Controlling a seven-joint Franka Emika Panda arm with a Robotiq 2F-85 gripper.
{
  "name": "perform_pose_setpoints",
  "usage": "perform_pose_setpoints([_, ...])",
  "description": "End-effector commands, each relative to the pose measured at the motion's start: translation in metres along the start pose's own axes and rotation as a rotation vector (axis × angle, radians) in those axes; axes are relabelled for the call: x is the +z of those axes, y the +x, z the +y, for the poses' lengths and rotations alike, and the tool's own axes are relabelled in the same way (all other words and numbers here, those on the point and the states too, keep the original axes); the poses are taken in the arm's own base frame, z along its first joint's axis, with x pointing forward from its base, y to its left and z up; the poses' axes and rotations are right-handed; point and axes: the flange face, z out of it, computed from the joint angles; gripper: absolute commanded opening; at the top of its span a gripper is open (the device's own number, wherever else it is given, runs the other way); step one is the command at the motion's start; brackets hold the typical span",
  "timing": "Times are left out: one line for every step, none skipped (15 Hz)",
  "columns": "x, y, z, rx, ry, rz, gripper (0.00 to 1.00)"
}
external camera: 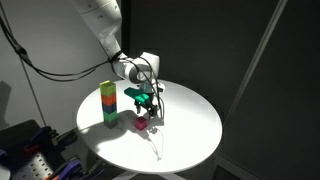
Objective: Put the maroon toy block on top of the stacked toy blocks
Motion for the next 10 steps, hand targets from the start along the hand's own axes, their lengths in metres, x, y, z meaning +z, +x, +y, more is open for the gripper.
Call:
perform_pose_setpoints([0.002, 0.009, -0.007, 0.002, 0.010, 0.015, 1.00])
perform_pose_setpoints([0.003, 0.009, -0.009, -0.002, 0.010, 0.014, 1.00])
perform_pose_setpoints([0.004, 0.010, -0.011, -0.005, 0.010, 0.014, 1.00])
perform_pose_setpoints([0.005, 0.010, -0.013, -0.008, 0.010, 0.012, 1.00])
perform_pose_setpoints([0.006, 0.010, -0.014, -0.010, 0.010, 0.011, 1.00])
perform_pose_setpoints([0.008, 0.010, -0.015, -0.013, 0.010, 0.010, 1.00])
perform_pose_setpoints([0.009, 0.010, -0.017, -0.015, 0.010, 0.008, 1.00])
perform_pose_setpoints([0.010, 0.009, -0.017, -0.016, 0.009, 0.007, 1.00])
perform_pose_setpoints([0.012, 0.009, -0.018, -0.017, 0.007, 0.006, 1.00])
perform_pose_setpoints([0.013, 0.009, -0.019, -0.018, 0.006, 0.005, 1.00])
